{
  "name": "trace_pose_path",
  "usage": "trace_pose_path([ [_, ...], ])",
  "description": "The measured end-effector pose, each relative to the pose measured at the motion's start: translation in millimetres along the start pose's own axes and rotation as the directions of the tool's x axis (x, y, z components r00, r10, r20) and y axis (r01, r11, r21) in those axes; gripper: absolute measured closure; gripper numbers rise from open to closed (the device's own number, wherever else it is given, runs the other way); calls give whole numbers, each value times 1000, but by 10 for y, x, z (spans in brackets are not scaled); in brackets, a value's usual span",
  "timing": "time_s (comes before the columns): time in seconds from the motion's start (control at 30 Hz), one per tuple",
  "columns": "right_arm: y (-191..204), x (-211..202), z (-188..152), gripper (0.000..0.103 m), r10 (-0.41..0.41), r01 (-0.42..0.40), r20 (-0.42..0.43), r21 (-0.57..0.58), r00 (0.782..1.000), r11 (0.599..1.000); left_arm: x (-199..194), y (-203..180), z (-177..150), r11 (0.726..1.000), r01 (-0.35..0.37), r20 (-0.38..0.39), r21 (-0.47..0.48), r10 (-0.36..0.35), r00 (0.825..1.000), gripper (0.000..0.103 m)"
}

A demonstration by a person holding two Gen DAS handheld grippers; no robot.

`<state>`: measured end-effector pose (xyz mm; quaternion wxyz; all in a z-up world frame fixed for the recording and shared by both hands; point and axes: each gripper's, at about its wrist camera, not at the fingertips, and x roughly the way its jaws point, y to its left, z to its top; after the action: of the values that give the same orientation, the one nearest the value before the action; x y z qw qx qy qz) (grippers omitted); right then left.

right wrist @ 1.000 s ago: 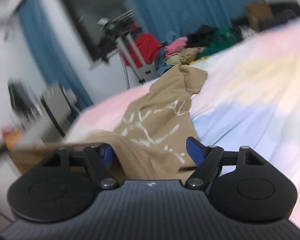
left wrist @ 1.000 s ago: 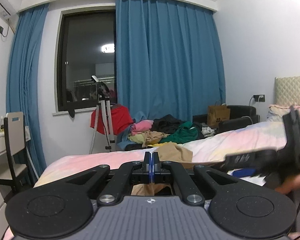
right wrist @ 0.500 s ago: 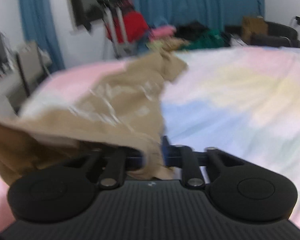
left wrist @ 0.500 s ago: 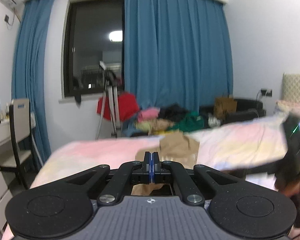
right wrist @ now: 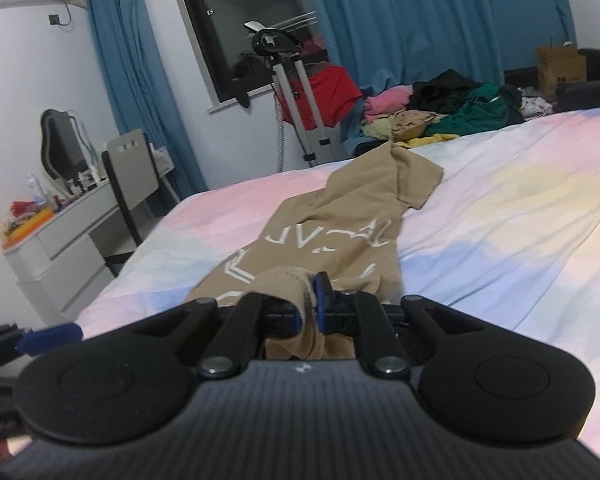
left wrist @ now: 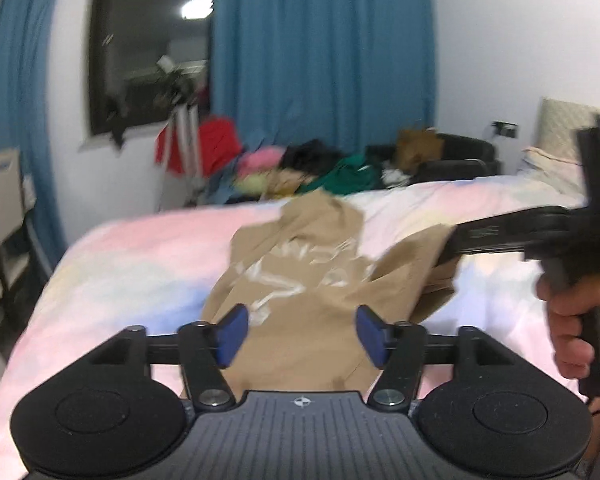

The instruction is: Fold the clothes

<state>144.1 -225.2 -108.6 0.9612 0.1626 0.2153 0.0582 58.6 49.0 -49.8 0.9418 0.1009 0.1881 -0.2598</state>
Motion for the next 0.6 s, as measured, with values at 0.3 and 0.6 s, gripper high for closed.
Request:
trace_pose_path([
  [0.3,-124,-21,54,93,25,-26,10,85,1000,996,540,-748,-252,991,-71,-49,117,77,996,29],
  [0.6,-291,-95,73,92,-23,11,74,156,997,988,821,-572,-341,870,-484,-17,-97,485,874,29],
])
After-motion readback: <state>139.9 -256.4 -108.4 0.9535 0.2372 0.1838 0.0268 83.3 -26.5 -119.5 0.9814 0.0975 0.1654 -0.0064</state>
